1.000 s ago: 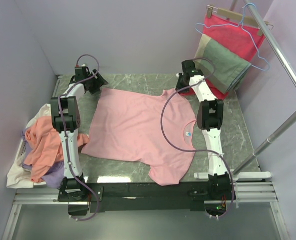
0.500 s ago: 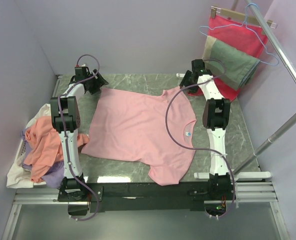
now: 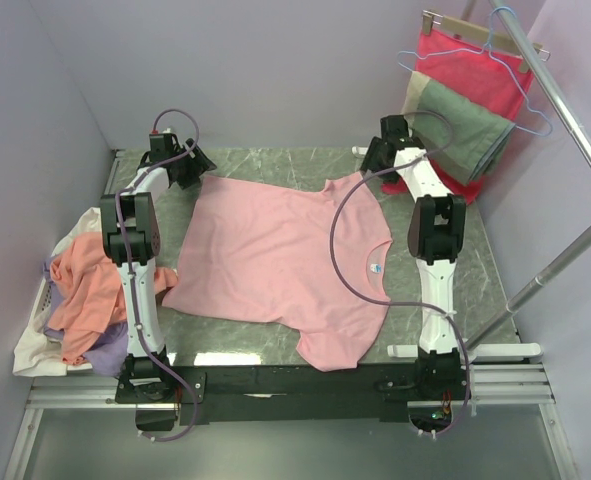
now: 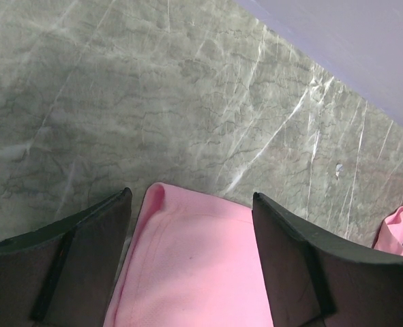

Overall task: Fold and stack the t-shirts
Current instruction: Grap the side of the flattened tshirt furthest away from the robot with both arms

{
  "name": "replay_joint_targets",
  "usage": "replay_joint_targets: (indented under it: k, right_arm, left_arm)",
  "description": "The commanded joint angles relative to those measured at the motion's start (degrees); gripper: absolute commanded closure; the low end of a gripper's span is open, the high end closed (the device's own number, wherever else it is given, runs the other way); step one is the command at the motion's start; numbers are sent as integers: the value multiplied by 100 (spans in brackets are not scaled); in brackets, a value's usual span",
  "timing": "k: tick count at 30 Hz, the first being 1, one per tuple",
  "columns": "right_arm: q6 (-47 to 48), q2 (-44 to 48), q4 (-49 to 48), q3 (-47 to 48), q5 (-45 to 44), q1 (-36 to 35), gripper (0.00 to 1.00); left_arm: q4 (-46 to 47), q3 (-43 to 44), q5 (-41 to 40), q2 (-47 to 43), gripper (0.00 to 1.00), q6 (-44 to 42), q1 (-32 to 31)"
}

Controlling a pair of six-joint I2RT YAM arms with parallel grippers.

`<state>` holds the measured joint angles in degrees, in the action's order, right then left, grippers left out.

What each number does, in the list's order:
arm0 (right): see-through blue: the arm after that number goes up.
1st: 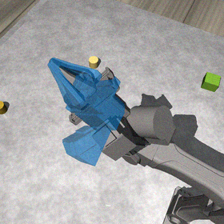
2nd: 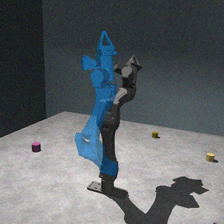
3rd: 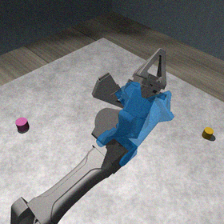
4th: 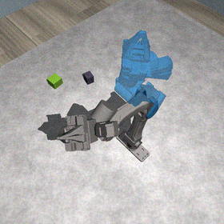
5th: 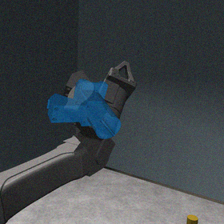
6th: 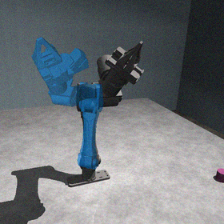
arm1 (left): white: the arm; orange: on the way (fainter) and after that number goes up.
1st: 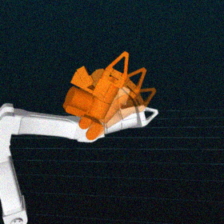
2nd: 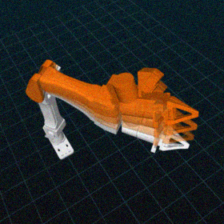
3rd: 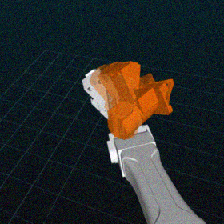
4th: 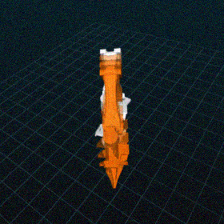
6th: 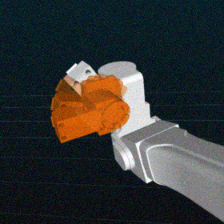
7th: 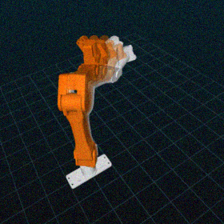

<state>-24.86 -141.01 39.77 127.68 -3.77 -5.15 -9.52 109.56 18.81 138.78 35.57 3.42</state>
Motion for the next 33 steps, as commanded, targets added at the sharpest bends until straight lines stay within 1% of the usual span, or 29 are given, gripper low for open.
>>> replay_joint_targets:
  k: [1,4,12,19,23,26,29,30,32,33]
  right_arm:
    - [315,40,-172,678,209,-180,28]
    - [315,-180,-101,934,481,-188,29]
    - [289,-638,338,1408,658,-180,27]
    - [254,-936,628,1567,869,-136,26]
    - [219,-1034,707,1585,948,-118,26]
    - [210,-1156,856,1716,1001,-109,25]
    - [236,-1148,857,1673,1027,-92,28]
    - [236,-1148,866,1673,1027,-92,29]
    - [245,-1157,910,1699,1089,-92,32]
    - [262,-1183,936,1725,1098,-92,34]
  left_arm:
    - [-850,-330,-105,53,21,-147,-17]
    - [-876,-347,-141,26,21,-147,-8]
    - [-946,-321,-149,53,21,-121,-8]
    - [-947,-391,-132,70,21,-121,9]
    - [-973,-374,-18,88,23,-138,1]
    - [-982,-479,114,53,28,-174,-8]
    - [-929,-750,228,-35,36,-182,-17]
    - [-885,-813,263,-79,42,-165,-34]
    - [-824,-962,308,-106,47,-182,-78]
    - [-824,-989,325,-88,52,-200,-131]
